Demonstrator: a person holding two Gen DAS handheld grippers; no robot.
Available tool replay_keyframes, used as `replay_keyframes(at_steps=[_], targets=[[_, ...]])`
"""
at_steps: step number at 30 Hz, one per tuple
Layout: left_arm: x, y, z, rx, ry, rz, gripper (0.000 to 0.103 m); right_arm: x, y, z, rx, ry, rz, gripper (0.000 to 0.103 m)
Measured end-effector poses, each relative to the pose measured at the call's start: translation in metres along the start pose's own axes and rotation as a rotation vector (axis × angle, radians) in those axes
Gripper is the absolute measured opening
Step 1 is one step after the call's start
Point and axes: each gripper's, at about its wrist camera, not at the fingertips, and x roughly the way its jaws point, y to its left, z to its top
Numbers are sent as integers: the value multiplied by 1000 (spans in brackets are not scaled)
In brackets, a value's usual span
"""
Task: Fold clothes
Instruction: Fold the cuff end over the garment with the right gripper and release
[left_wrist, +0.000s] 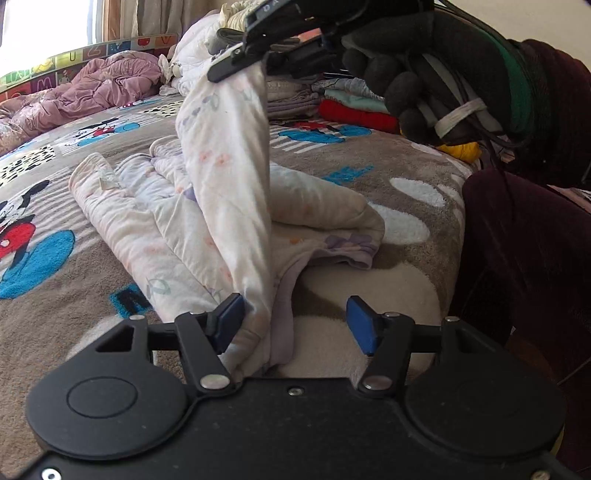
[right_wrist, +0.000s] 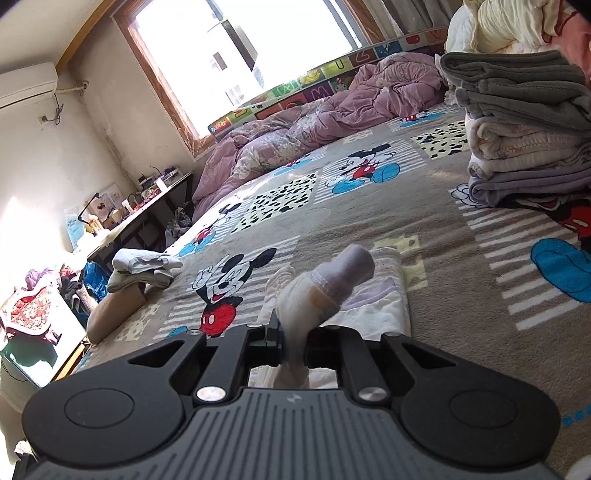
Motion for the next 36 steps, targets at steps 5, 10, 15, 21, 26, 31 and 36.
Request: replay_keyframes(at_steps=[5, 10, 15, 21, 26, 31, 36], targets=[[-4, 11, 0, -66, -23, -38, 60, 60, 35, 9, -126, 72, -68, 12], [-15, 35, -4, -231, -80, -88, 60, 95, 45, 14, -129, 131, -48, 38], [-17, 47, -7, -302, -95, -100, 60, 73, 29, 32, -98, 17, 57, 57], [-20, 51, -5, -353, -109, -103, 60, 105, -4, 35, -75, 161, 59, 58], [-22, 56, -8, -374, -119, -110, 61, 146, -2, 23, -115, 310, 62, 58], [-22, 56, -8, -370, -108, -112, 61, 161, 10, 10, -183, 354, 49, 24], [-21, 56, -8, -366, -101, -113, 61, 140, 9, 17, -144, 273, 105, 12]])
